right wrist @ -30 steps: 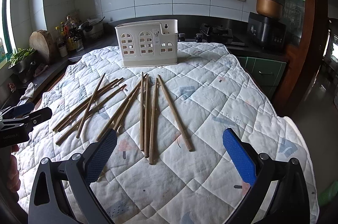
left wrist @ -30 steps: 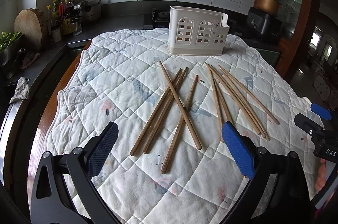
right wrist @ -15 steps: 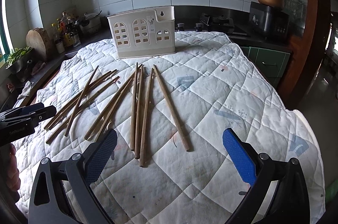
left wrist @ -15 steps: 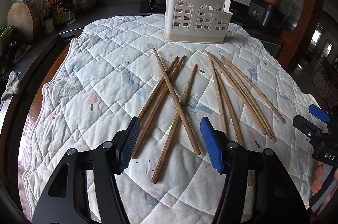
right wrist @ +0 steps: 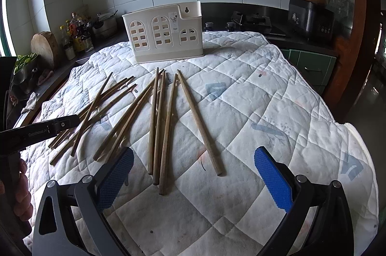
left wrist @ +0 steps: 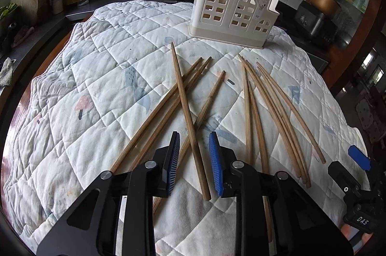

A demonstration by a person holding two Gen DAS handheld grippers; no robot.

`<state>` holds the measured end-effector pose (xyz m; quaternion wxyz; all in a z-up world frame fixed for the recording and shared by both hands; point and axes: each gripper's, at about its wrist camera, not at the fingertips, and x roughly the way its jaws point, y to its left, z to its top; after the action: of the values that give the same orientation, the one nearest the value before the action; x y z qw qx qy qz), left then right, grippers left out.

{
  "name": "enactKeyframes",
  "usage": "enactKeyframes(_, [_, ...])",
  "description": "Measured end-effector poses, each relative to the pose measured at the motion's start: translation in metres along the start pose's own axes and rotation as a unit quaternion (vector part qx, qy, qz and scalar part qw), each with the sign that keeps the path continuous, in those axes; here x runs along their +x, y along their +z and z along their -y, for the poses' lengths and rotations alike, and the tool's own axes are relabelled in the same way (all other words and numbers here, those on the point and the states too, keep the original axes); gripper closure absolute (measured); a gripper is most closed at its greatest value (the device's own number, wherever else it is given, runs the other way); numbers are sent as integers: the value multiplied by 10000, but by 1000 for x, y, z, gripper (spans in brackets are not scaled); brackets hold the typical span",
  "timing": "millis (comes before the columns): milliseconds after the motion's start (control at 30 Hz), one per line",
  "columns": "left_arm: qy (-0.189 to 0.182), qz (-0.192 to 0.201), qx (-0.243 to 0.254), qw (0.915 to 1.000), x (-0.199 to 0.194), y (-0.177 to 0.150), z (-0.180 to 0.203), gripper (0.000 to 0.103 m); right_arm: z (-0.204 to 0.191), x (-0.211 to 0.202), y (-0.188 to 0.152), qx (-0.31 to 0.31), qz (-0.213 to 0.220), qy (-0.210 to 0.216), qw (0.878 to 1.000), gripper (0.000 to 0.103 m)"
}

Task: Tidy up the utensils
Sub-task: 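Lower the left tool onto a bamboo chopstick and close it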

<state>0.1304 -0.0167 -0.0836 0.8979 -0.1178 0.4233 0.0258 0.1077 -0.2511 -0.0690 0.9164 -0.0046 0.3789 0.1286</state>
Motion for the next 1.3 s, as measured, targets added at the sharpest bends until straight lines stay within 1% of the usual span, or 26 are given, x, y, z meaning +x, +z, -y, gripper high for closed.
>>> enactKeyframes(67, [28,-32,-2,10000,6,0,3,86,0,2,-1,1,-9,14,10000,6])
enactKeyframes(133, [89,-63,-17,9999,11,0,4,89,1,4,-1,14,-19,22,10000,6])
enactKeyframes(467, [239,-74,-28,9997,22,-1,1,89,5,11,-3,66,-72,63,9999,6])
enactKeyframes(633, [300,-62,16,9995,24,-1,0,95,4,11,-3,78,-81,70,9999,6])
enactKeyframes(700, [310,-49,65,9995,25,-1,0,95,3,12,-4,83,-88,76,9999,6])
enactKeyframes(800, [393,10,186,9991,23,-1,3,97,3,11,-4,87,-85,83,9999,6])
enactKeyframes(900, [374,77,267,9989,18,0,4,98,3,9,-4,116,-61,106,9999,6])
enactKeyframes(1000, [448,197,356,9982,10,0,6,98,3,6,-4,124,-49,124,9998,6])
enactKeyframes(1200, [455,454,411,9971,-10,5,0,98,-4,1,-6,48,-18,181,9998,7])
enactKeyframes(1267, [449,536,431,9966,-17,7,-2,98,-9,1,-7,17,-37,223,9997,8])
enactKeyframes(1300, [455,578,440,9963,-20,9,-3,98,-11,1,-7,0,-40,248,9997,11])
